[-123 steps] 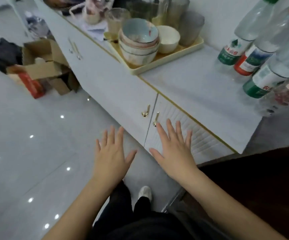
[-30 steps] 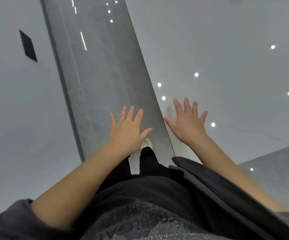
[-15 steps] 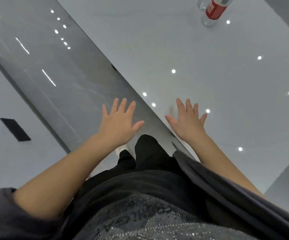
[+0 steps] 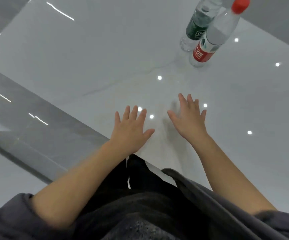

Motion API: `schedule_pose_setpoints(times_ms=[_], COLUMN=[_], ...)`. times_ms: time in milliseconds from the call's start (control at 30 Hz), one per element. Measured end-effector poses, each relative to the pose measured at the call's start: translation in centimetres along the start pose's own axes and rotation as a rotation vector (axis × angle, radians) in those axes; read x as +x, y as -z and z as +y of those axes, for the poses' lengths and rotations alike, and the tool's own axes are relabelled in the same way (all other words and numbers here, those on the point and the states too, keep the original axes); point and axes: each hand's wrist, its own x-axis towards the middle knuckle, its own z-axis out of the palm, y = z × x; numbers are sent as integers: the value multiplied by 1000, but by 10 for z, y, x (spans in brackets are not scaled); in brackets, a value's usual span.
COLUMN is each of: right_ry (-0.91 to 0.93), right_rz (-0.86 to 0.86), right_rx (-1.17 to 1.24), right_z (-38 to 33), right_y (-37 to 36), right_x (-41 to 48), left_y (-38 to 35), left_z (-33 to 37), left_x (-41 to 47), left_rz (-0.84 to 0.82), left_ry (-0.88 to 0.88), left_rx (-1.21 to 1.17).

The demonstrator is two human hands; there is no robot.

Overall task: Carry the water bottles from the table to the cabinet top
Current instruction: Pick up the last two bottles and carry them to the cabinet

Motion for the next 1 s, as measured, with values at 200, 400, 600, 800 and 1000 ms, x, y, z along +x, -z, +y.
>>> schedule_pose_setpoints(times_ms=[200, 400, 600, 800, 1000], right_ry=[-183, -390, -351, -378, -400], right_rz=[112, 387, 616, 775, 776], right_rx=[133, 571, 864, 1103, 1106], right_z=[-16, -13, -18, -12, -4], right_y=[24, 34, 45, 50, 43], right_x=[45, 89, 143, 187, 188], left_y=[45, 78, 114, 140, 140], left_z=[-11, -6, 22, 51, 56], left_x=[90, 210, 294, 335, 336], left_rz=[-102, -59, 44, -14, -72], left_ry=[-177, -334, -407, -573, -554], left_rx=[44, -26, -275, -643, -632])
